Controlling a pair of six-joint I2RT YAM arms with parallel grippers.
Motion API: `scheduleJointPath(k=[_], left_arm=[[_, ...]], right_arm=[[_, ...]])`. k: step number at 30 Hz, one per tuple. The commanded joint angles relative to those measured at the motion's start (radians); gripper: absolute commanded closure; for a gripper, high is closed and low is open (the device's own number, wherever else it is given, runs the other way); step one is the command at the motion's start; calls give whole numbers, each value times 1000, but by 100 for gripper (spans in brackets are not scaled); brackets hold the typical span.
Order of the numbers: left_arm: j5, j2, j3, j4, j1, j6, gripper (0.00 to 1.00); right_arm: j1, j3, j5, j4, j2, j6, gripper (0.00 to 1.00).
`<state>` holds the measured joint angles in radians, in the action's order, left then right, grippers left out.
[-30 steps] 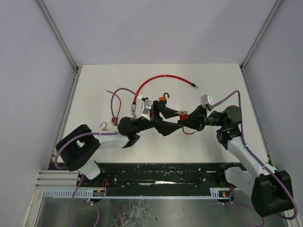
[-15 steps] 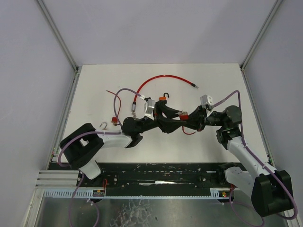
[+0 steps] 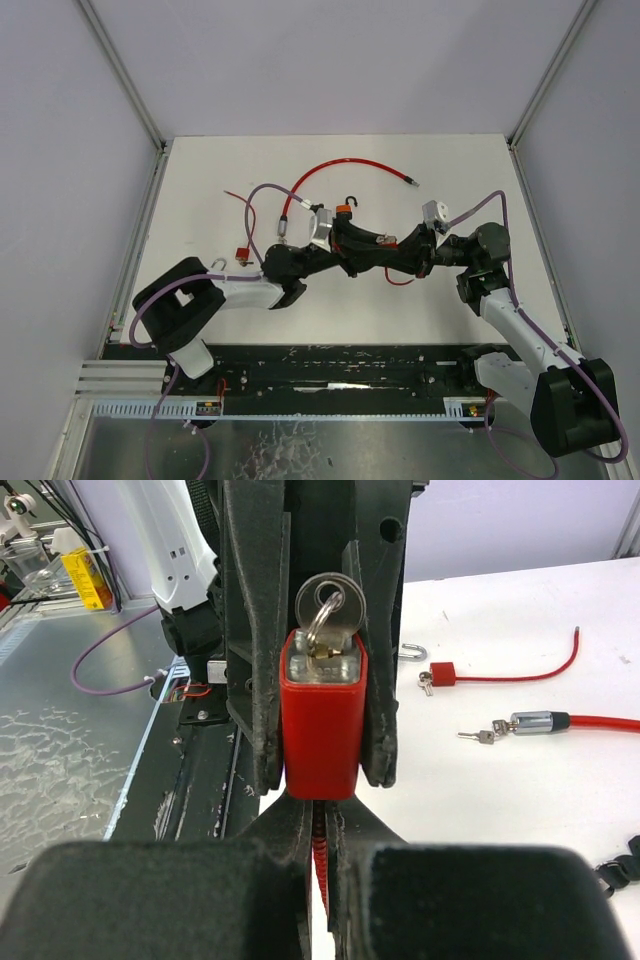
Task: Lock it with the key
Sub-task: Adjust the lock.
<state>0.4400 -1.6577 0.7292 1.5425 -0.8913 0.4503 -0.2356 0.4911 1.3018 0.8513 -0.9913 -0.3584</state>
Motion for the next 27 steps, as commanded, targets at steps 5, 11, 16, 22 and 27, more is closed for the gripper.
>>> scheduleJointPath(k=[5, 11, 16, 22, 27], left_arm=[[41, 0, 20, 68, -4, -75, 100], [171, 83, -22, -53, 57, -249, 100], [271, 207, 43, -595, 110, -703, 100], [323, 235, 90, -919, 121, -925, 100], [396, 203, 112, -968, 121, -930, 100]], right_arm=[[-2, 32, 10, 15, 7, 36, 93], [11, 201, -3, -801, 38, 681, 28], [20, 421, -277, -1472, 38, 1412, 11], [24, 512, -257, -1634, 69, 1593, 0], [24, 654, -199, -1801, -28, 1747, 4]])
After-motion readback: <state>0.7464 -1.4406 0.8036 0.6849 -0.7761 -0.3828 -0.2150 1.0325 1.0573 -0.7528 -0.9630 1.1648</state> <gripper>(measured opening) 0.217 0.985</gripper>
